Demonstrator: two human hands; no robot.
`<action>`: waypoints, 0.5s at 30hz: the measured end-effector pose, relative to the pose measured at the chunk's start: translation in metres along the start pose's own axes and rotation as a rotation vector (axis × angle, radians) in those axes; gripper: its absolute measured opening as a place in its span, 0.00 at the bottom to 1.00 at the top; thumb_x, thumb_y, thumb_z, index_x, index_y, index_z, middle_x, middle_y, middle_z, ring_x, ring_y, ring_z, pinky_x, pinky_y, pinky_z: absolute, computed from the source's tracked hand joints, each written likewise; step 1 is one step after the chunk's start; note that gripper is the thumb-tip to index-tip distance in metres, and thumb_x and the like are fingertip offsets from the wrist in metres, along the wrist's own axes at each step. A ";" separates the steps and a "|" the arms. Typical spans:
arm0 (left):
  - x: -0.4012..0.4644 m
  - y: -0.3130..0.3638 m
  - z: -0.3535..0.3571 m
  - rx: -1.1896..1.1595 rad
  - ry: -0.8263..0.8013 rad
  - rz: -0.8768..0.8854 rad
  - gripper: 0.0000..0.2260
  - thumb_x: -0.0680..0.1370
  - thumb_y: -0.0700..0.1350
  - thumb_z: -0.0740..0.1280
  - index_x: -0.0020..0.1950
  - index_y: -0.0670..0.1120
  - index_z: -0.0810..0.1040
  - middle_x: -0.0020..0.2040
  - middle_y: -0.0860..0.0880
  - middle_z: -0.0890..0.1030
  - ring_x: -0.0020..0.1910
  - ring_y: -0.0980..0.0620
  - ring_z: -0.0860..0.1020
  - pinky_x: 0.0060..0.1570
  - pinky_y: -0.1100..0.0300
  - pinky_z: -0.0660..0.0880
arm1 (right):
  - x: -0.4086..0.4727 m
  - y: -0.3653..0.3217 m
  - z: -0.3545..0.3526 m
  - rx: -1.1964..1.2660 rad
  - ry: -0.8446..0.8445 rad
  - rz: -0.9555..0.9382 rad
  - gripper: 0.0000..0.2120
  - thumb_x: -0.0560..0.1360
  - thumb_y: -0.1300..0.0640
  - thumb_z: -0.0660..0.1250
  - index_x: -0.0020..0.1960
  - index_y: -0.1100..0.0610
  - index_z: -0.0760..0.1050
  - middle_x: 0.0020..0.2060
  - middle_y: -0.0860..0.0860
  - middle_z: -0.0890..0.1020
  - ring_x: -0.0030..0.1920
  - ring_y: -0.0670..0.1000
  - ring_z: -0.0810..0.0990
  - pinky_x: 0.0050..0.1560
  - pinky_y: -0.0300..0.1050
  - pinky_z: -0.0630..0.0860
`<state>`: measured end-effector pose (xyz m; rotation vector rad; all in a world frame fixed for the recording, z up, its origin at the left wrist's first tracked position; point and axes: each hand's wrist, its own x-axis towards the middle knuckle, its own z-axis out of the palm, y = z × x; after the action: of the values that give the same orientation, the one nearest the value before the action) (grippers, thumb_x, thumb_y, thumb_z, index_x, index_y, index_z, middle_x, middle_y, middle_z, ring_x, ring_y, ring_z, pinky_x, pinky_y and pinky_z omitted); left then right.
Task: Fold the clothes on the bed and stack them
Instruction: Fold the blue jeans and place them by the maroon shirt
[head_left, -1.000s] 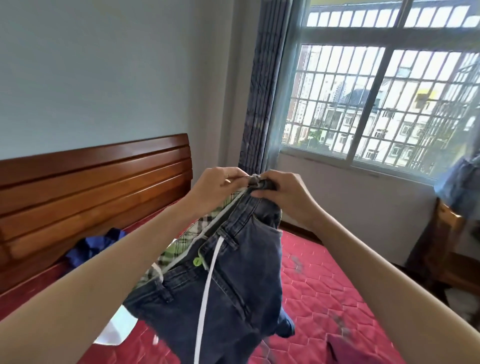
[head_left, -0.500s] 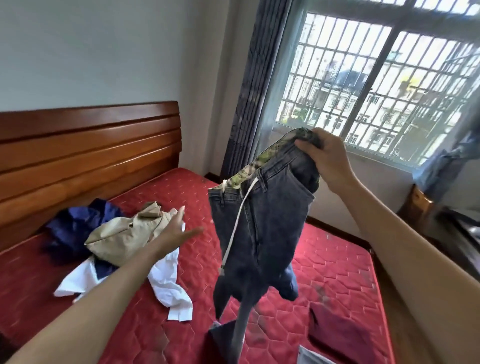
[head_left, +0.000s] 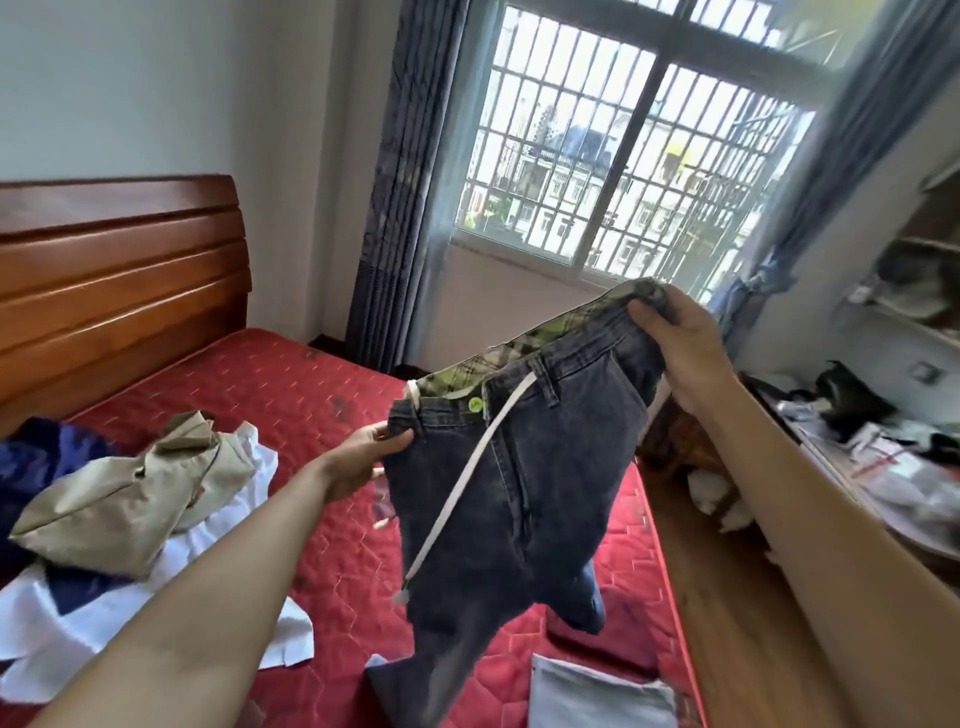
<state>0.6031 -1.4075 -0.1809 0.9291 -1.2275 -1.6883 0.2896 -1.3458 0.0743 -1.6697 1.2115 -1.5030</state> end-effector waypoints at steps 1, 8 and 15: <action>0.001 -0.006 0.000 0.000 -0.020 0.013 0.37 0.61 0.59 0.81 0.63 0.43 0.77 0.61 0.43 0.81 0.61 0.46 0.78 0.66 0.46 0.70 | -0.003 0.006 -0.008 0.012 0.035 0.019 0.04 0.75 0.64 0.68 0.48 0.56 0.78 0.41 0.48 0.84 0.43 0.48 0.82 0.48 0.42 0.79; -0.008 -0.009 0.019 -0.026 0.084 0.147 0.24 0.63 0.50 0.81 0.57 0.47 0.83 0.57 0.44 0.83 0.58 0.47 0.80 0.49 0.61 0.78 | -0.028 0.045 -0.043 -0.020 0.174 0.130 0.04 0.75 0.63 0.68 0.50 0.59 0.79 0.49 0.58 0.83 0.50 0.58 0.80 0.60 0.60 0.76; -0.047 0.064 0.028 0.357 0.400 0.495 0.16 0.70 0.35 0.75 0.56 0.43 0.80 0.49 0.53 0.82 0.48 0.54 0.79 0.46 0.73 0.74 | -0.030 0.054 -0.052 -0.110 0.255 0.104 0.07 0.75 0.59 0.70 0.50 0.62 0.80 0.49 0.62 0.82 0.48 0.58 0.79 0.60 0.67 0.73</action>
<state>0.6077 -1.3661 -0.1080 1.0077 -1.3602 -0.8635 0.2276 -1.3342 0.0239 -1.4893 1.5158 -1.6470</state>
